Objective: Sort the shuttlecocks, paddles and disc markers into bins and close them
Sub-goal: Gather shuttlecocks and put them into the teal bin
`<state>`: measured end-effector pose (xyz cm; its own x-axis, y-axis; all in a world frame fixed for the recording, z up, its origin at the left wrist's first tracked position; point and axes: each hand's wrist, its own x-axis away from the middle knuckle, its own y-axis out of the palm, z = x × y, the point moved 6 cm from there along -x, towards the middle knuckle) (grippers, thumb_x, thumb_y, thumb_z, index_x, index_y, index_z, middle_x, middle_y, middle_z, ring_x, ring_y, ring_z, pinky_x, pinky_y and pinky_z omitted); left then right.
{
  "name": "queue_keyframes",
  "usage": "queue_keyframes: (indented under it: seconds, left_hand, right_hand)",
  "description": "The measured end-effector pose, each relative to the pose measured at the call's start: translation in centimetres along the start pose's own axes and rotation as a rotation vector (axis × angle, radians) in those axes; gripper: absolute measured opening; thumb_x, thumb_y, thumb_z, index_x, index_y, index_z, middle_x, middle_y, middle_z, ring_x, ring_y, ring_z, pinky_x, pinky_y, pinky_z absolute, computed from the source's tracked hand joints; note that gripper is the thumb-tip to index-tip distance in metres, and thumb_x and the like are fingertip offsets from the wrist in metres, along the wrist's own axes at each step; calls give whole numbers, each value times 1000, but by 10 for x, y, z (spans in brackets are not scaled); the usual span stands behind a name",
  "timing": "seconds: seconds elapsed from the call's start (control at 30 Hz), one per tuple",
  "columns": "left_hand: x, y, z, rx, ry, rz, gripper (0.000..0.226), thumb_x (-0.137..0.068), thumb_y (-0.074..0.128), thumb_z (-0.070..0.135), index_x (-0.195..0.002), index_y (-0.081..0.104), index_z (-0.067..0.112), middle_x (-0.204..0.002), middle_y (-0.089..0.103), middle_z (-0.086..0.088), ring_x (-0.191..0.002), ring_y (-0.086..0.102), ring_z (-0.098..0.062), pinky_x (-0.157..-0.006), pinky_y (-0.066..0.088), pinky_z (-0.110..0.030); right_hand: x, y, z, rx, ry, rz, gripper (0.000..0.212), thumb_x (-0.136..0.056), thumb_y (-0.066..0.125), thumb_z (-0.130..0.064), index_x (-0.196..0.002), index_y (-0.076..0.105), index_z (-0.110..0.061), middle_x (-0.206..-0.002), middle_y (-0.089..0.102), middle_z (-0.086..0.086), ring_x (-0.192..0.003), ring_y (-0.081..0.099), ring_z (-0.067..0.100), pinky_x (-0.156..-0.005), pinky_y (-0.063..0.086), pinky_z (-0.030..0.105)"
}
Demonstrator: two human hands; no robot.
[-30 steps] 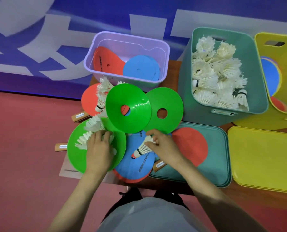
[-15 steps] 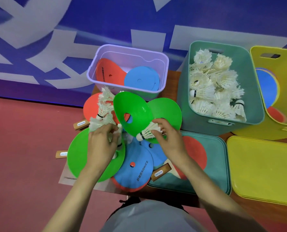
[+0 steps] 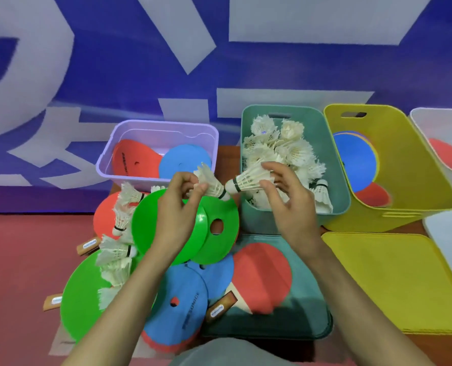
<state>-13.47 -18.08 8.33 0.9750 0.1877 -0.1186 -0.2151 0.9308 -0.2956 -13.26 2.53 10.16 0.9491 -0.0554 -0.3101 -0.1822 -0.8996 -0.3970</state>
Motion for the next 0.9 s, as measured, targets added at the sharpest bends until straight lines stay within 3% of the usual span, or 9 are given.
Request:
queue_keyframes:
  seconds: [0.07, 0.13, 0.23, 0.33, 0.4, 0.5, 0.7, 0.9]
  left_hand:
    - [-15, 25, 20, 34, 45, -14, 14, -90, 59, 18, -85, 47, 23, -78, 64, 3, -70, 56, -9, -60, 39, -16]
    - [-30, 53, 39, 22, 99, -40, 16, -91, 58, 17, -86, 46, 25, -76, 66, 1, -65, 54, -8, -56, 38, -14]
    - [-53, 96, 55, -67, 187, -122, 9, -93, 56, 15, -97, 49, 19, -75, 67, 4, -63, 55, 1, -62, 41, -16]
    - [-80, 138, 55, -301, 242, -200, 23, -96, 48, 19, -118, 52, 15, -98, 70, -8, -93, 64, -24, -81, 49, -36]
    - [-98, 157, 51, -479, 257, -219, 30, -98, 42, 20, -127, 48, 16, -104, 68, -14, -97, 61, -35, -79, 48, -41]
    - [-125, 173, 48, -688, 287, -197, 33, -98, 36, 16, -130, 43, 18, -102, 66, -16, -92, 59, -39, -68, 40, -38]
    - [-175, 183, 40, -764, 298, -111, 35, -92, 39, 4, -125, 43, 15, -94, 64, -17, -82, 58, -37, -58, 33, -33]
    - [-172, 206, -1, -949, 163, -373, 38, -91, 37, 3, -127, 33, 10, -100, 63, -19, -86, 59, -39, -63, 34, -36]
  right_hand:
    - [-17, -25, -2, 29, -10, 74, 26, -96, 51, -12, -117, 55, -28, -106, 55, -30, -98, 53, -12, -84, 41, 9]
    - [-33, -49, -1, 113, -29, 130, 26, -98, 47, -15, -121, 54, -24, -105, 58, -23, -96, 55, -9, -80, 42, 15]
    - [-57, -77, 15, 268, -4, 166, 32, -99, 44, -16, -129, 48, -22, -109, 66, 1, -89, 62, 22, -71, 41, 31]
    - [-84, -93, 48, 414, 57, 133, 35, -99, 41, -17, -134, 42, -21, -106, 67, 12, -82, 61, 35, -65, 48, 38]
    - [-103, -96, 70, 509, 105, 91, 35, -99, 40, -17, -134, 42, -19, -100, 68, 17, -79, 60, 40, -63, 49, 44]
    - [-132, -98, 94, 592, 148, 63, 35, -99, 39, -16, -134, 43, -17, -90, 67, 21, -77, 59, 41, -58, 43, 41]
    - [-187, -92, 99, 668, 60, 127, 32, -98, 41, -16, -130, 47, -16, -87, 66, 19, -77, 57, 41, -55, 27, 33]
    - [-182, -70, 133, 926, 166, -69, 41, -93, 41, -4, -133, 41, -15, -89, 64, 17, -83, 57, 35, -56, 31, 33]
